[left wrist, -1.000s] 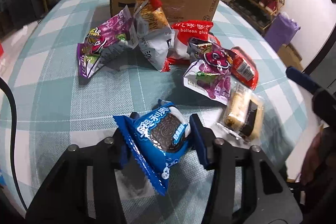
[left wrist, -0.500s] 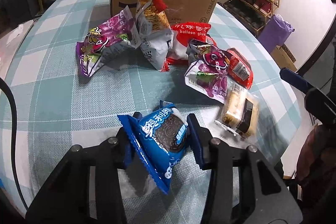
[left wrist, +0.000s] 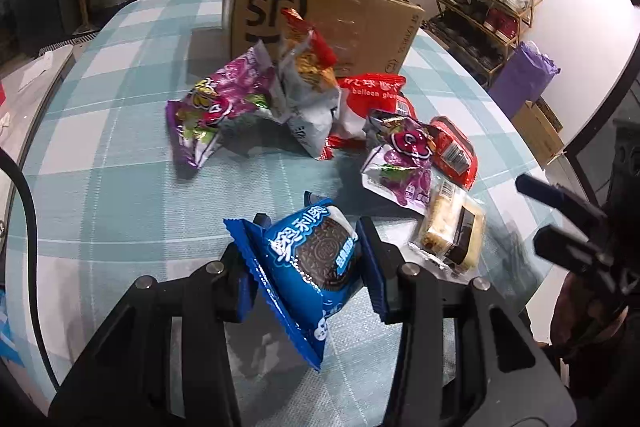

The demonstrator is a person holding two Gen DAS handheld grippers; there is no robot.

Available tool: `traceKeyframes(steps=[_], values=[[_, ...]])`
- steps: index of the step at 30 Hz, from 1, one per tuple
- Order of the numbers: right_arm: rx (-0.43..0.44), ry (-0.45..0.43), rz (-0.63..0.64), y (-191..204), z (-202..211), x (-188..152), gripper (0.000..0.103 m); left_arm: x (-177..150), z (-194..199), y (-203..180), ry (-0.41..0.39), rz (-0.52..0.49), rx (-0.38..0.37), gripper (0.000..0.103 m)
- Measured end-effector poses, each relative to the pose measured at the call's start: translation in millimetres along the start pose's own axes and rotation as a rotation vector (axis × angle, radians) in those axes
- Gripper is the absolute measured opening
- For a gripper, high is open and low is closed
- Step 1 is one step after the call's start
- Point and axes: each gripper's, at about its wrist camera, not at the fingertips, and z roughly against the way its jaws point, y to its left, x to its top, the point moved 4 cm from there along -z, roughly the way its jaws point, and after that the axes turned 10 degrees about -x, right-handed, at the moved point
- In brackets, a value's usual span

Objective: Organize snacks
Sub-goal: 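Lower the right gripper onto the sandwich-cracker pack and close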

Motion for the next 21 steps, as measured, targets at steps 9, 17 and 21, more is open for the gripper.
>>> traceKeyframes(steps=[9, 17, 21], values=[[-0.044, 0.085, 0.093, 4, -20, -19, 0.103, -3, 20, 11, -0.020, 0.013, 0.012, 0.041], [-0.051, 0.140, 0.153, 16, -44, -20, 0.103, -10, 23, 15, -0.025, 0.031, 0.016, 0.041], [-0.066, 0.156, 0.153, 17, -51, -17, 0.102, -12, 24, 21, -0.023, 0.045, 0.021, 0.041]])
